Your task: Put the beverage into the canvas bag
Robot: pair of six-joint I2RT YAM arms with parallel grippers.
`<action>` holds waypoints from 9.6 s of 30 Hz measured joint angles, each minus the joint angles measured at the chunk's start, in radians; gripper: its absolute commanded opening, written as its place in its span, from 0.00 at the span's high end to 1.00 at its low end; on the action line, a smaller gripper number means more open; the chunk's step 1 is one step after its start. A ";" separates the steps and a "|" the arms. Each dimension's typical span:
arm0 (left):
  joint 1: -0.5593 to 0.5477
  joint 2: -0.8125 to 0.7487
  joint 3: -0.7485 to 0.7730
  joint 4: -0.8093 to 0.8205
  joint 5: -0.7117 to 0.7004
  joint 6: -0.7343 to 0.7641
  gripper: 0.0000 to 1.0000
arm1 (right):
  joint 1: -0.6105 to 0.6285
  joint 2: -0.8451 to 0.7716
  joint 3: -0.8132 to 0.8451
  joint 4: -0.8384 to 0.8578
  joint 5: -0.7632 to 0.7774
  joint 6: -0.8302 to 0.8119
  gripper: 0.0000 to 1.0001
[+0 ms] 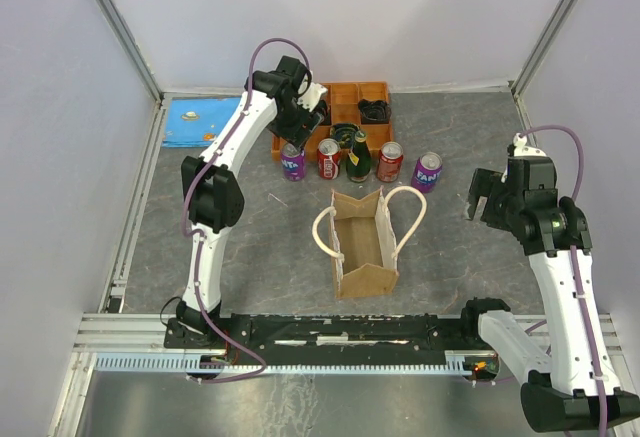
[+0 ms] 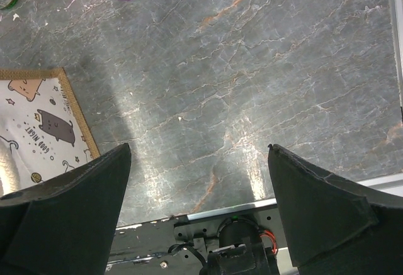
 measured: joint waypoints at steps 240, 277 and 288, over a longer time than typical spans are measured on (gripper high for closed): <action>-0.142 -0.280 -0.405 0.538 0.169 -0.200 0.01 | 0.000 -0.061 -0.046 -0.032 -0.054 0.035 0.01; -0.224 -0.495 -1.030 1.383 0.353 -0.203 0.00 | 0.000 -0.079 -0.055 -0.074 -0.037 0.037 0.01; -0.224 -0.369 -1.032 1.590 0.340 -0.208 0.07 | 0.000 -0.076 -0.055 -0.082 -0.034 0.038 0.01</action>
